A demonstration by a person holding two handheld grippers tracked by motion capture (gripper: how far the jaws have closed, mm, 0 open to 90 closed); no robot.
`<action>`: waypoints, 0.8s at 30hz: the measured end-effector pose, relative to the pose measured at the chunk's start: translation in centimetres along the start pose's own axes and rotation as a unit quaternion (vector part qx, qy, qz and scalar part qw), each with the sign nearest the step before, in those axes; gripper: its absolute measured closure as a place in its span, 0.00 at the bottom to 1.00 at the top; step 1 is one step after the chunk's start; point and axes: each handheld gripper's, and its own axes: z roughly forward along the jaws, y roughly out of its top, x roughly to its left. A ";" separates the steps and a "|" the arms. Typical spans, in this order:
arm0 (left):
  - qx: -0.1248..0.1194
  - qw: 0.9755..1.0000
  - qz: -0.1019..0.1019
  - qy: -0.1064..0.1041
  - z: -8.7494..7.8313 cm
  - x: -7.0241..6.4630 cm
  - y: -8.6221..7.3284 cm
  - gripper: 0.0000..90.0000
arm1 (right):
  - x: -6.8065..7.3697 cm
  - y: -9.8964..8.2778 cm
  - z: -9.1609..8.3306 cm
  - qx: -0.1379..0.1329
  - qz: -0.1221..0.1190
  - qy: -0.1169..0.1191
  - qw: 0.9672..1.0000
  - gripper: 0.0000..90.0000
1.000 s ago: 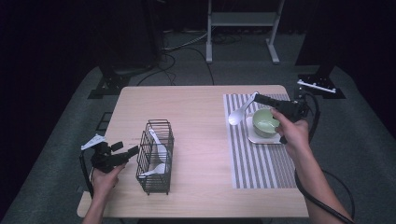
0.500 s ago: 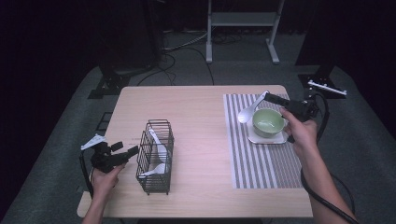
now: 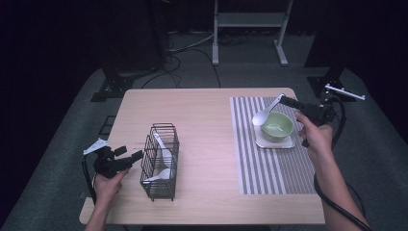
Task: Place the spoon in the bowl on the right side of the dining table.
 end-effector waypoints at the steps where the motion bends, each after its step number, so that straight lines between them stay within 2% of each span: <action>1: 0.000 1.000 0.000 0.000 0.0 0.0 0.0 0.03 | -0.1 0.0 0.0 -0.001 0.001 -0.002 1.000 0.95; 24: 0.000 1.000 0.000 0.000 0.0 0.1 0.0 0.03 | -2.2 0.5 -1.2 -0.019 0.012 -0.046 0.999 0.95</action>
